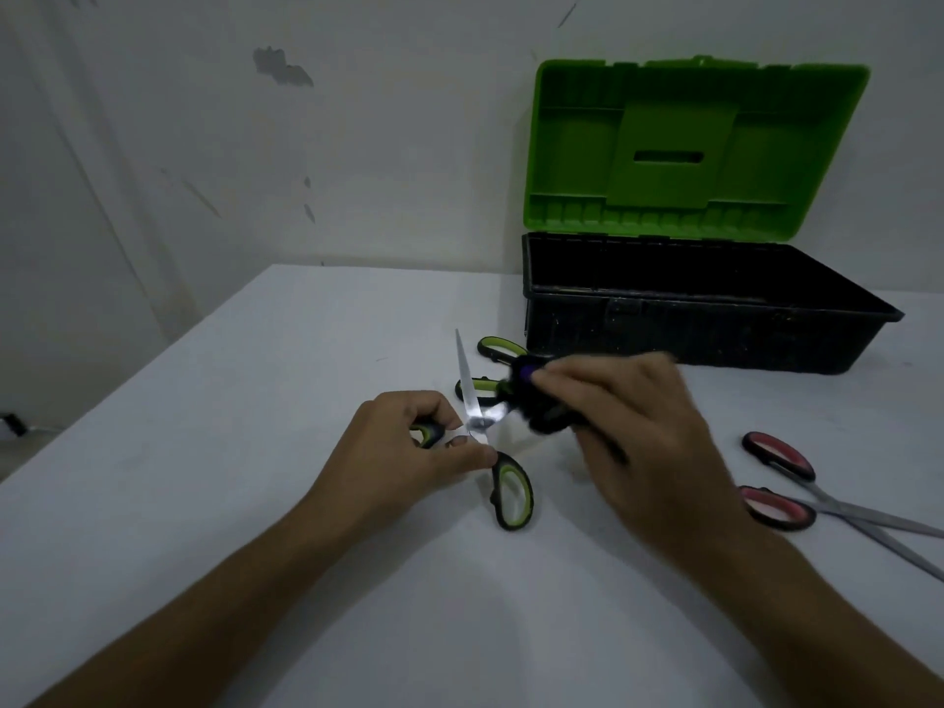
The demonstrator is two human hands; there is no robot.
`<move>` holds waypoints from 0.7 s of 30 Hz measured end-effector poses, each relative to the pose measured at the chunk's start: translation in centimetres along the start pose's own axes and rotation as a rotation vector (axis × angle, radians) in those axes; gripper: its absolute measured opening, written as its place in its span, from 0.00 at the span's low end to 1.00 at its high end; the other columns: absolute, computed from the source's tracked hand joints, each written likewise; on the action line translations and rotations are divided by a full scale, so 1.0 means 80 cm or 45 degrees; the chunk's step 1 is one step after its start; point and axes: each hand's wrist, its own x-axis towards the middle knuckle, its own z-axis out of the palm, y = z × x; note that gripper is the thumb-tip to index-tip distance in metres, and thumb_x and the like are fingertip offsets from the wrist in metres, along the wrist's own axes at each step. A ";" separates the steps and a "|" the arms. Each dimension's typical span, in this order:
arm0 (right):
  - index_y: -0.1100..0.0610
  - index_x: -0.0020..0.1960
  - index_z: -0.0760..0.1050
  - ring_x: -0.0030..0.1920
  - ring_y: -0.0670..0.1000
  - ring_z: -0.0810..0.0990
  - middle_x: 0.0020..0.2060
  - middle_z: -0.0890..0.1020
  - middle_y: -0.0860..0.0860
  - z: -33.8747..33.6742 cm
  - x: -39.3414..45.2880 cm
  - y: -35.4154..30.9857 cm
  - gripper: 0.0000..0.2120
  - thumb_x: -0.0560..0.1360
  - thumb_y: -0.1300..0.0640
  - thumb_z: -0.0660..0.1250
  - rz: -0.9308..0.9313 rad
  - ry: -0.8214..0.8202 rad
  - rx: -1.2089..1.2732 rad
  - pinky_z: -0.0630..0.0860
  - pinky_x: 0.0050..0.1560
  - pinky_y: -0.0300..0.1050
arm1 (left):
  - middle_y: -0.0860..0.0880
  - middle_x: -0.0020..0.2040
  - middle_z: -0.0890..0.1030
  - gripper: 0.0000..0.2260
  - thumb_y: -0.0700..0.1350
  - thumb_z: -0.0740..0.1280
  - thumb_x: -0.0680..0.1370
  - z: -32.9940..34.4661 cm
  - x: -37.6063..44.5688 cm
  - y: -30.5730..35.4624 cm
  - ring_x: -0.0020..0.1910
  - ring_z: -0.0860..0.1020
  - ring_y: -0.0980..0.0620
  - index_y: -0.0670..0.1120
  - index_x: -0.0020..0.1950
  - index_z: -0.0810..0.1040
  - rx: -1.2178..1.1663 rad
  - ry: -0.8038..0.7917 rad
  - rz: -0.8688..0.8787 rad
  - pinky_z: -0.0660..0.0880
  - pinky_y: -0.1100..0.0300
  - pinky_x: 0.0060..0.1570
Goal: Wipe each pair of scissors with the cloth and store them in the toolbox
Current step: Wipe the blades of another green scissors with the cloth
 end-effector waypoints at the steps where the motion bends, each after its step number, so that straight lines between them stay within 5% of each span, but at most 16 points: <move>1: 0.60 0.63 0.78 0.51 0.56 0.74 0.59 0.80 0.53 0.007 -0.001 -0.002 0.16 0.76 0.63 0.65 -0.029 -0.099 0.032 0.67 0.57 0.36 | 0.51 0.28 0.78 0.14 0.53 0.79 0.64 -0.001 -0.001 0.002 0.24 0.69 0.58 0.46 0.34 0.79 0.000 -0.009 0.026 0.66 0.66 0.27; 9: 0.57 0.61 0.79 0.50 0.47 0.67 0.54 0.80 0.51 -0.008 -0.003 0.045 0.21 0.71 0.71 0.69 0.504 -0.022 -0.088 0.61 0.52 0.23 | 0.59 0.22 0.72 0.13 0.51 0.80 0.65 -0.001 0.001 0.004 0.21 0.66 0.60 0.50 0.31 0.77 -0.069 -0.018 -0.011 0.62 0.71 0.26; 16: 0.58 0.64 0.78 0.51 0.51 0.72 0.57 0.79 0.50 -0.013 0.006 0.012 0.20 0.73 0.67 0.69 0.154 -0.128 0.037 0.65 0.55 0.31 | 0.49 0.31 0.81 0.19 0.62 0.77 0.63 0.007 -0.002 -0.004 0.26 0.70 0.56 0.49 0.36 0.77 0.020 0.045 -0.035 0.67 0.61 0.30; 21: 0.53 0.64 0.77 0.51 0.49 0.74 0.56 0.79 0.46 0.002 0.005 0.000 0.17 0.75 0.59 0.67 0.141 -0.306 0.113 0.73 0.48 0.39 | 0.54 0.27 0.72 0.19 0.60 0.78 0.63 0.003 -0.001 0.000 0.25 0.66 0.57 0.50 0.33 0.71 0.037 0.126 -0.009 0.64 0.64 0.28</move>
